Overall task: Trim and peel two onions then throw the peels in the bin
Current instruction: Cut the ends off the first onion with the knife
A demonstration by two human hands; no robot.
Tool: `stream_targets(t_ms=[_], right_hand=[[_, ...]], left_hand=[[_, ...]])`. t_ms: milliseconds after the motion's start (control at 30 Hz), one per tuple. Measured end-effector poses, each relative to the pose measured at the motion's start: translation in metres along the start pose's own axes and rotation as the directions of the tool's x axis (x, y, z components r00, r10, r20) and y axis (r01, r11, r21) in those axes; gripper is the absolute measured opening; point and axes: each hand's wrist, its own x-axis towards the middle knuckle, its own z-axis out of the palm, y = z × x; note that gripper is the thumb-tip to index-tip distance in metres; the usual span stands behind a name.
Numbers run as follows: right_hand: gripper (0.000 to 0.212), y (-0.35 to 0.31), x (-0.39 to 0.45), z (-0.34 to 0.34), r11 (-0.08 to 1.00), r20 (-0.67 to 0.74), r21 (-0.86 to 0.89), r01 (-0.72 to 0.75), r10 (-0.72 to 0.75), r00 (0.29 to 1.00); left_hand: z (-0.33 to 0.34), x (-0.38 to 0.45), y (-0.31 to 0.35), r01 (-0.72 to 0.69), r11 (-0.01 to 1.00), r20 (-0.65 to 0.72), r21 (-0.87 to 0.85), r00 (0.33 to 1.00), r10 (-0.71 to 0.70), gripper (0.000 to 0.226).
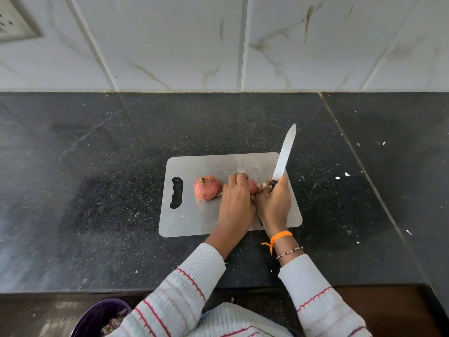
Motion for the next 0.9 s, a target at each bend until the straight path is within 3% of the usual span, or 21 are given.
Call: stream_targets(t_ms=[133,267,500,700,800,900], right_hand=[[0.011,0.000,-0.006,-0.010,0.993,-0.019,-0.030,0.112,-0.113,0.993],[0.010,-0.002,0.006,-0.023,0.991,0.017,-0.055,0.123,-0.122,0.992],[0.014,0.010,0.012,-0.027,0.999,0.160,0.045,0.019,-0.026,0.987],[0.018,0.008,0.017,-0.025,0.979,0.357,0.180,-0.092,0.023,0.934],[0.035,0.004,0.017,-0.023,0.997,0.328,0.074,0.034,-0.056,0.943],[0.031,0.004,0.019,-0.020,0.987,0.280,-0.046,0.157,-0.138,0.950]], left_hand=[[-0.003,0.003,0.001,0.022,1.000,0.012,-0.007,1.000,-0.022,0.040],[-0.005,0.006,0.000,0.016,0.999,0.031,-0.027,0.999,-0.016,0.043],[-0.003,0.008,-0.003,-0.014,0.998,0.051,-0.054,0.999,0.017,0.047],[-0.005,0.009,-0.005,-0.020,0.997,0.087,-0.077,0.996,0.027,0.044],[-0.005,0.011,-0.006,-0.031,0.996,0.111,-0.079,0.993,0.039,0.049],[-0.008,0.014,-0.010,-0.034,0.997,0.144,-0.065,0.989,0.043,0.049]])
